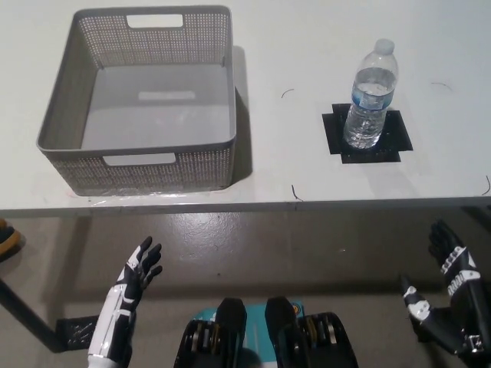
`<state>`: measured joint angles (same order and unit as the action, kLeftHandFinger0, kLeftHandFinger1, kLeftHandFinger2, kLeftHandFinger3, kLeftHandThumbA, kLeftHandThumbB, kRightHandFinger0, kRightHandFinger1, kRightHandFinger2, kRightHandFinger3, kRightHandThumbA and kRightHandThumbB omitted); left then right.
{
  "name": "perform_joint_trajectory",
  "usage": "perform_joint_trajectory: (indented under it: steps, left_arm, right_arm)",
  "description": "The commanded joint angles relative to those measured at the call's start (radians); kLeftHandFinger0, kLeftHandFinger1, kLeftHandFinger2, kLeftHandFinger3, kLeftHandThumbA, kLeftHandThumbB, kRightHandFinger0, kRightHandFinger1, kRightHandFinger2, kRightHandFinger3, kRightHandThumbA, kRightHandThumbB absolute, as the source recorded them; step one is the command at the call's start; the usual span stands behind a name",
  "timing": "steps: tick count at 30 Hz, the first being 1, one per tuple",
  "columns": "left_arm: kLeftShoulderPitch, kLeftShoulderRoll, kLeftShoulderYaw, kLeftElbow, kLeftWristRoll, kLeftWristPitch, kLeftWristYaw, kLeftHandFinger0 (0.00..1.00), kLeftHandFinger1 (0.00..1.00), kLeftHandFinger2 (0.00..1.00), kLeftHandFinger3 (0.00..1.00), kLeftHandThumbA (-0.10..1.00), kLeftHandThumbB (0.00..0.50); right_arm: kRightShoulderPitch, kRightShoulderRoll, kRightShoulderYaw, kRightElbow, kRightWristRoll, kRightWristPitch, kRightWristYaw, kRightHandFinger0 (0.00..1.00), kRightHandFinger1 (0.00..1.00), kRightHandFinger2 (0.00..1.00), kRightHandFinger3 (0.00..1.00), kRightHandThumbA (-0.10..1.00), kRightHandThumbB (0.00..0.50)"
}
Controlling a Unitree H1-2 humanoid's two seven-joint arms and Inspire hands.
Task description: Use the right hand to pick up a water botttle and place it into a container on the left side
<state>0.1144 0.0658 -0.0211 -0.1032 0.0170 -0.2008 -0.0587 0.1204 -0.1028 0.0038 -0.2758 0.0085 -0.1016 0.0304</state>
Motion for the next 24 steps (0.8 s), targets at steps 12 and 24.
perform_joint_trajectory:
  steps: [12,24]
  left_arm:
    - [0.022,0.011,-0.027,-0.007,0.032,-0.050,-0.008,1.00,1.00,1.00,1.00,1.00,0.219]
    - [0.039,0.017,-0.043,0.008,0.019,-0.070,-0.023,1.00,1.00,1.00,1.00,1.00,0.252]
  right_arm:
    - [-0.352,-0.073,-0.088,0.136,-0.151,0.171,-0.065,1.00,1.00,1.00,1.00,0.80,0.301]
    - [-0.574,-0.072,-0.063,0.549,-0.194,0.175,-0.117,1.00,1.00,1.00,1.00,0.97,0.374]
